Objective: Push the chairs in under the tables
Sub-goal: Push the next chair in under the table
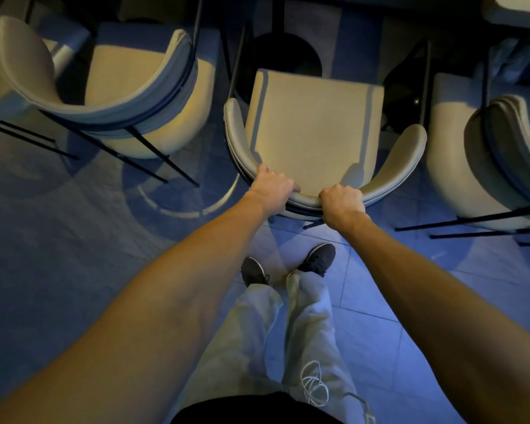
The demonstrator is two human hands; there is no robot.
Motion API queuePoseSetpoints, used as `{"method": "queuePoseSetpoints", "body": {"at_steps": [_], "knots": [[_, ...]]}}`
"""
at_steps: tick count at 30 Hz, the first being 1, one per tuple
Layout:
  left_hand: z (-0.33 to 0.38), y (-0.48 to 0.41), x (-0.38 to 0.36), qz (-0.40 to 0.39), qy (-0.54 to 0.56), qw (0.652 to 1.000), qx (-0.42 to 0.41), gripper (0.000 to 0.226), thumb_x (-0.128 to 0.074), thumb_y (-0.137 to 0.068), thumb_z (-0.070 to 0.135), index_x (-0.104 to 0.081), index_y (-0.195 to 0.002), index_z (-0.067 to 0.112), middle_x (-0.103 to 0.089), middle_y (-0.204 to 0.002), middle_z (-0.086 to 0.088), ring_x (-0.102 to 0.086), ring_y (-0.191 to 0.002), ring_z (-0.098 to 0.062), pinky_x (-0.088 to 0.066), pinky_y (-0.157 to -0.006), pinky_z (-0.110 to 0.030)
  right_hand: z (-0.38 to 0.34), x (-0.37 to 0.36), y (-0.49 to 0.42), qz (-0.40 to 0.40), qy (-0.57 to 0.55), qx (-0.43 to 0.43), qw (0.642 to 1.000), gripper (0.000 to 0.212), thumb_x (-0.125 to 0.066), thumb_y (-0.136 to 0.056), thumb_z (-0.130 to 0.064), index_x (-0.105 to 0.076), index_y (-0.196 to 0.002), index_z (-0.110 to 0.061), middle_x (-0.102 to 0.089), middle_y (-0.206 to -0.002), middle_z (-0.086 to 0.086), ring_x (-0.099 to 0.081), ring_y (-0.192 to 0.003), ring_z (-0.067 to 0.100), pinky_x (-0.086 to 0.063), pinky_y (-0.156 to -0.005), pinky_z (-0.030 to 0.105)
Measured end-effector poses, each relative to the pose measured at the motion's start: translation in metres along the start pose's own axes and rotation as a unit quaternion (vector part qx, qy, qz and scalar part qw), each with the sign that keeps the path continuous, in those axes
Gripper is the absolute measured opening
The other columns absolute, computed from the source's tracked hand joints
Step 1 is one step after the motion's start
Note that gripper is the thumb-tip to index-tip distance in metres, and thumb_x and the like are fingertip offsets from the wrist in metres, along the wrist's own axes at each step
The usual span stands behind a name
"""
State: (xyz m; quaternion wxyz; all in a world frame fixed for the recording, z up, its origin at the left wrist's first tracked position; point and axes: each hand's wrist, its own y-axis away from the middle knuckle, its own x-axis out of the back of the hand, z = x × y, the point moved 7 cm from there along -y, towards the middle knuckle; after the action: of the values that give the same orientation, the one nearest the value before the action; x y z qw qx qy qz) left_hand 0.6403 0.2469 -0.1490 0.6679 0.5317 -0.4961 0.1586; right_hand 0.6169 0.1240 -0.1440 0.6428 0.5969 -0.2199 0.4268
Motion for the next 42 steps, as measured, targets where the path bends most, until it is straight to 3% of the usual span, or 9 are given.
{"method": "queuePoseSetpoints", "body": {"at_steps": [20, 24, 31, 42], "knots": [[-0.008, 0.008, -0.015, -0.009, 0.014, 0.999, -0.031, 0.054, -0.064, -0.092, 0.022, -0.052, -0.142, 0.04, -0.071, -0.112, 0.001, -0.063, -0.108, -0.026, -0.031, -0.096, -0.043, -0.017, -0.005, 0.011, -0.002, 0.011, 0.031, 0.999, 0.03, -0.057, -0.093, -0.009, -0.064, -0.122, -0.017, -0.068, -0.111, 0.005, -0.067, -0.104, 0.026, -0.044, -0.072, 0.033], [-0.007, 0.009, -0.016, -0.011, 0.012, 0.999, -0.035, 0.054, -0.063, -0.093, 0.023, -0.051, -0.143, 0.04, -0.07, -0.114, 0.001, -0.062, -0.11, -0.025, -0.031, -0.096, -0.043, -0.016, -0.004, 0.013, -0.006, 0.021, 0.045, 0.999, 0.031, -0.055, -0.095, -0.012, -0.06, -0.125, -0.015, -0.066, -0.118, 0.006, -0.065, -0.11, 0.028, -0.05, -0.08, 0.035], [-0.009, 0.011, -0.016, -0.008, -0.004, 0.998, -0.057, 0.052, -0.061, -0.096, 0.025, -0.049, -0.144, 0.041, -0.068, -0.115, 0.0, -0.061, -0.108, -0.026, -0.03, -0.092, -0.043, -0.016, -0.003, 0.015, -0.018, 0.024, 0.056, 0.998, 0.031, -0.06, -0.095, -0.022, -0.06, -0.126, -0.016, -0.065, -0.12, 0.007, -0.064, -0.111, 0.028, -0.049, -0.078, 0.034], [-0.016, 0.013, -0.018, -0.022, -0.014, 0.997, -0.068, 0.05, -0.062, -0.096, 0.029, -0.048, -0.143, 0.041, -0.066, -0.119, -0.001, -0.059, -0.11, -0.027, -0.03, -0.092, -0.044, -0.023, -0.007, 0.013, -0.036, 0.012, 0.05, 0.998, 0.031, -0.057, -0.095, -0.014, -0.06, -0.126, -0.017, -0.065, -0.12, 0.008, -0.064, -0.109, 0.028, -0.051, -0.08, 0.036]]}}
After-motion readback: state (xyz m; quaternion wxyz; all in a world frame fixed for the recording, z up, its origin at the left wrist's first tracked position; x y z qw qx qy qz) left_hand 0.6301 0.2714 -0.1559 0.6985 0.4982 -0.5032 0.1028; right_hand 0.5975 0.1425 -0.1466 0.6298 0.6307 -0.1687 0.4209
